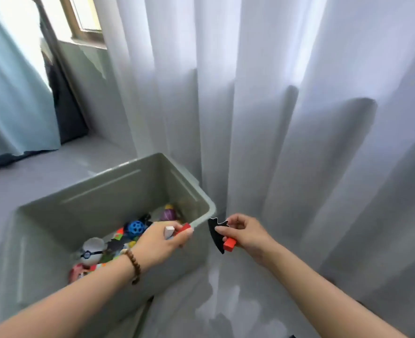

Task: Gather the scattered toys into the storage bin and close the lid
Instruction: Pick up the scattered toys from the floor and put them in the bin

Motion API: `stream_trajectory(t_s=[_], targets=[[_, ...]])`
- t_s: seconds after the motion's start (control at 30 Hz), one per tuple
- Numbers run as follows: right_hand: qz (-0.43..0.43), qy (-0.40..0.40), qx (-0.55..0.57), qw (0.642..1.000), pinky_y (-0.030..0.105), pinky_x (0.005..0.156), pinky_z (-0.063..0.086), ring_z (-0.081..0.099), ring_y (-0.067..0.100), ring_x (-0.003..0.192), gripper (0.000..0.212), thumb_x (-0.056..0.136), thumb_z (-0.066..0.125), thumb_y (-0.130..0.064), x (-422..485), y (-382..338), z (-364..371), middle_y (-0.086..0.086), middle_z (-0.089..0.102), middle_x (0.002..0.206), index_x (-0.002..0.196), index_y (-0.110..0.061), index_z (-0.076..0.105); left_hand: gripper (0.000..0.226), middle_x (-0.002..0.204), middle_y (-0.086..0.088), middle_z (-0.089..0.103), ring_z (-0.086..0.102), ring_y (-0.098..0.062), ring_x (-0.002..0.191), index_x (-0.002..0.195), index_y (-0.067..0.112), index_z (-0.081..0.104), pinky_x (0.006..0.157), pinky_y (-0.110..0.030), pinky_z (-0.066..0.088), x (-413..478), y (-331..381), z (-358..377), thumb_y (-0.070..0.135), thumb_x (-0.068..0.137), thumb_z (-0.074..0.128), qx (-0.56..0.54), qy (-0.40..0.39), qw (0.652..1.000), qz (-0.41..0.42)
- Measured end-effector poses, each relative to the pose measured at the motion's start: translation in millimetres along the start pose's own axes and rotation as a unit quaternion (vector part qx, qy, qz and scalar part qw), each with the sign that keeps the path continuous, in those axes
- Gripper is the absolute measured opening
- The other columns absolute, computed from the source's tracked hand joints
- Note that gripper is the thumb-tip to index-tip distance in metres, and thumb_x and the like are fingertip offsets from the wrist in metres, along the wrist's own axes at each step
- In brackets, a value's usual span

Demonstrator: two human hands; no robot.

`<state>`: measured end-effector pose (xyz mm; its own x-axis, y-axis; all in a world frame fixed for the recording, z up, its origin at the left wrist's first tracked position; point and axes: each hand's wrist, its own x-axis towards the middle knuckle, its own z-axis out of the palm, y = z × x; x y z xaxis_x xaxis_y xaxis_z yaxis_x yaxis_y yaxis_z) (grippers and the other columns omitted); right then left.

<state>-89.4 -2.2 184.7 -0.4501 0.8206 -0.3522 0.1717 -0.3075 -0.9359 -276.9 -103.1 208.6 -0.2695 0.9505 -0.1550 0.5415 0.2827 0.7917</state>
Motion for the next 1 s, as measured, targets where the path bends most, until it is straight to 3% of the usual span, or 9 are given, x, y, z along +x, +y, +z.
stream_trajectory(t_s=[0.1, 0.17, 0.23, 0.3, 0.47, 0.57, 0.7, 0.83, 1.0], targets=[[-0.040, -0.012, -0.031, 0.999, 0.020, 0.044, 0.048, 0.059, 0.009, 0.048, 0.024, 0.074, 0.076, -0.002, 34.4, -35.7, 87.5, 0.005, 0.058, 0.072, 0.076, -0.012, 0.054, 0.025, 0.070, 0.008, 0.068, 0.057, 0.002, 0.057, 0.077, 0.021, 0.068, 0.058, -0.020, 0.045, 8.5, -33.2, -69.3, 0.040, 0.089, 0.057, 0.007, 0.089, 0.996, -0.031], [-0.049, 0.000, -0.030, 0.998, 0.020, 0.048, 0.052, 0.064, 0.009, 0.054, 0.021, 0.077, 0.075, -0.007, 54.7, -43.4, 131.3, 0.006, 0.061, 0.078, 0.085, -0.011, 0.056, 0.025, 0.101, 0.002, 0.068, 0.062, -0.009, 0.092, 0.101, 0.022, 0.065, 0.077, -0.024, 0.046, 18.9, -55.1, -99.3, 0.042, 0.089, 0.056, 0.021, 0.107, 0.992, -0.059], [-0.056, 0.010, -0.078, 0.995, 0.028, 0.071, 0.057, 0.066, 0.015, 0.077, 0.024, 0.080, 0.072, -0.016, 66.7, -41.5, 155.7, 0.005, 0.063, 0.092, 0.099, -0.011, 0.058, 0.049, 0.133, -0.005, 0.053, 0.050, -0.018, 0.121, 0.131, 0.018, 0.048, 0.098, -0.027, 0.041, 27.6, -71.9, -116.6, 0.044, 0.090, 0.054, 0.031, 0.094, 0.990, -0.099], [-0.090, 0.010, -0.236, 0.968, 0.027, 0.086, 0.049, 0.058, 0.015, 0.098, 0.032, 0.083, 0.069, -0.023, 65.4, -32.6, 154.9, -0.002, 0.059, 0.105, 0.112, -0.016, 0.057, 0.063, 0.147, -0.005, 0.038, 0.039, -0.021, 0.134, 0.143, 0.015, 0.032, 0.109, -0.032, 0.034, 32.4, -83.9, -121.7, 0.047, 0.091, 0.049, 0.081, 0.079, 0.986, -0.124], [-0.187, -0.001, -0.419, 0.888, 0.014, 0.100, 0.027, 0.041, 0.008, 0.128, 0.040, 0.088, 0.063, -0.026, 38.6, 1.9, 76.8, -0.008, 0.043, 0.135, 0.125, -0.021, 0.052, 0.059, 0.146, -0.002, 0.039, 0.035, -0.019, 0.135, 0.143, 0.017, 0.033, 0.111, -0.033, 0.032, 36.0, -65.4, -81.2, 0.045, 0.092, 0.047, 0.163, 0.073, 0.983, -0.046], [-0.158, 0.057, -0.420, 0.892, 0.015, 0.102, 0.023, 0.040, 0.013, 0.130, 0.037, 0.087, 0.064, -0.021, 13.4, 33.1, 0.0, -0.003, 0.043, 0.138, 0.122, -0.019, 0.054, 0.054, 0.141, 0.000, 0.043, 0.034, -0.017, 0.133, 0.140, 0.017, 0.038, 0.112, -0.030, 0.028, 36.2, -30.7, -28.7, 0.042, 0.093, 0.049, 0.190, 0.046, 0.979, 0.060], [-0.040, 0.112, -0.417, 0.901, 0.020, 0.095, 0.034, 0.046, 0.016, 0.121, 0.037, 0.085, 0.066, -0.017, -42.2, 86.2, -102.8, -0.007, 0.043, 0.121, 0.119, -0.021, 0.053, 0.049, 0.141, 0.002, 0.043, 0.033, -0.014, 0.134, 0.138, 0.018, 0.040, 0.110, -0.024, 0.022, 29.7, 11.5, 58.8, 0.040, 0.094, 0.047, 0.185, -0.015, 0.969, 0.165], [0.060, 0.161, -0.407, 0.897, 0.026, 0.094, 0.040, 0.049, 0.018, 0.117, 0.044, 0.083, 0.070, -0.018, -93.3, 148.7, -174.2, -0.003, 0.046, 0.121, 0.123, -0.018, 0.052, 0.049, 0.143, 0.003, 0.038, 0.030, -0.014, 0.135, 0.138, 0.021, 0.037, 0.109, -0.027, 0.028, 20.0, 19.2, 154.1, 0.040, 0.094, 0.046, 0.180, -0.126, 0.963, 0.154], [0.144, 0.160, -0.328, 0.920, 0.023, 0.091, 0.039, 0.048, 0.011, 0.108, 0.043, 0.080, 0.072, -0.026, -132.0, 233.4, -199.5, -0.004, 0.048, 0.121, 0.119, -0.021, 0.054, 0.056, 0.149, 0.002, 0.031, 0.031, -0.017, 0.135, 0.143, 0.022, 0.029, 0.109, -0.030, 0.030, -2.5, -16.9, 255.3, 0.041, 0.094, 0.047, 0.213, -0.264, 0.938, 0.072]])
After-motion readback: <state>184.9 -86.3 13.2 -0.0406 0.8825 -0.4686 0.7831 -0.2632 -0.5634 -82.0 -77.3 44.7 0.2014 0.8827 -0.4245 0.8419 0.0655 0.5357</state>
